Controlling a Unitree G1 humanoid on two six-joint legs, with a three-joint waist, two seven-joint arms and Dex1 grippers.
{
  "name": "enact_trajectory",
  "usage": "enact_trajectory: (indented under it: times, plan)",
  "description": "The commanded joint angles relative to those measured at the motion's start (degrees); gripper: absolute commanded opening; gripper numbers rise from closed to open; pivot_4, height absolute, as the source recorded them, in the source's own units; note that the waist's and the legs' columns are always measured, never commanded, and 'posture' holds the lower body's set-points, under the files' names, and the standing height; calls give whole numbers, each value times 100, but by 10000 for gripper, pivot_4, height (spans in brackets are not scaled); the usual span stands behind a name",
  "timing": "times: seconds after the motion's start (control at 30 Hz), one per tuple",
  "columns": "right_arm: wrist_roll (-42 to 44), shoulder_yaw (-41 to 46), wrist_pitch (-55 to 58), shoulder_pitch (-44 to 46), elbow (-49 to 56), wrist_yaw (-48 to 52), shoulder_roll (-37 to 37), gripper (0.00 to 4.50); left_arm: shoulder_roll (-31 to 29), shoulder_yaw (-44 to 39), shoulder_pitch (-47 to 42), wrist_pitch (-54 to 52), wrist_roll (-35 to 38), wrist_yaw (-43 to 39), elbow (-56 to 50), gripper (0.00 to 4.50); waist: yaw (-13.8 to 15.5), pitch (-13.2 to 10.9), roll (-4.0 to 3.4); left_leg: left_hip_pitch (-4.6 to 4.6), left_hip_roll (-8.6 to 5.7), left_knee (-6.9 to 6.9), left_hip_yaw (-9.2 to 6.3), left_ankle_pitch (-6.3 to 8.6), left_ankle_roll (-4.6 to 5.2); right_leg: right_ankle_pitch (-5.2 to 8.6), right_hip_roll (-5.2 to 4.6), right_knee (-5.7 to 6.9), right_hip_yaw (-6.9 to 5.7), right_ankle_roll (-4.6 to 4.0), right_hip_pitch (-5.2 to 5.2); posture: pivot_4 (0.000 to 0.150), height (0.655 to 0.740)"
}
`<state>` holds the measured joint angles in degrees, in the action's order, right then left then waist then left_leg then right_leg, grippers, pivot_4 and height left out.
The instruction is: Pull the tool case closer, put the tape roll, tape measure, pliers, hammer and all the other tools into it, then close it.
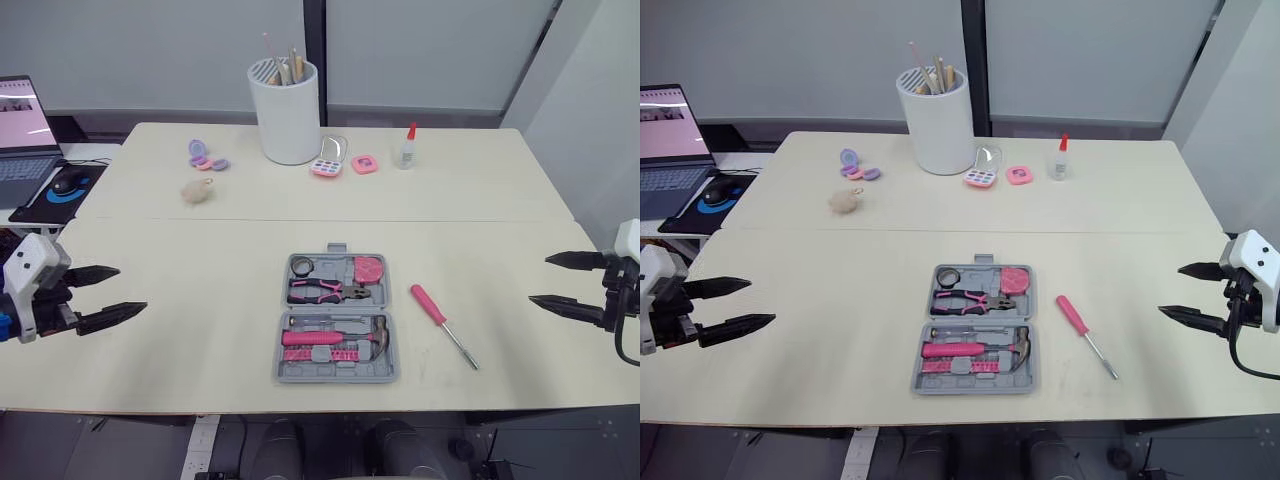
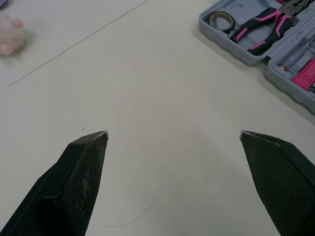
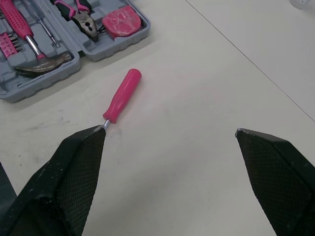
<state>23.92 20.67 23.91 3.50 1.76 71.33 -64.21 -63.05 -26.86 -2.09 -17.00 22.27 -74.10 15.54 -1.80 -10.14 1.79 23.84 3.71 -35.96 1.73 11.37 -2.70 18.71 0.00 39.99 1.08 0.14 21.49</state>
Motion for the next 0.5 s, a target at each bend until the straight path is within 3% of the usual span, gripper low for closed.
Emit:
enact_trajectory:
  times: [0.03, 0.23, 0.5]
  plan:
    - [15, 111, -127, 104, -5, 9, -47, 45000, -179, 28, -225, 44, -35, 27, 51, 44655, 3, 0, 0, 0, -1, 0, 0, 0, 0, 0, 0, 0, 0, 0, 0, 1500, 7400]
    - [-250, -12, -334, 109, 20, -282, 42, 45000, -94, 20, -294, -1, 38, 39, -199, 44655, -2, 0, 0, 1, 0, 1, 4, 0, 0, 0, 0, 1, 3, 0, 4, 1500, 7400]
    - [2, 16, 154, -233, 909, -696, 498, 45000, 368, 788, -1008, -807, 722, 304, -2126, 44655, 37, 0, 1, 6, -10, -3, 1, 0, 0, -2, -4, 0, 3, 4, -4, 1500, 7400]
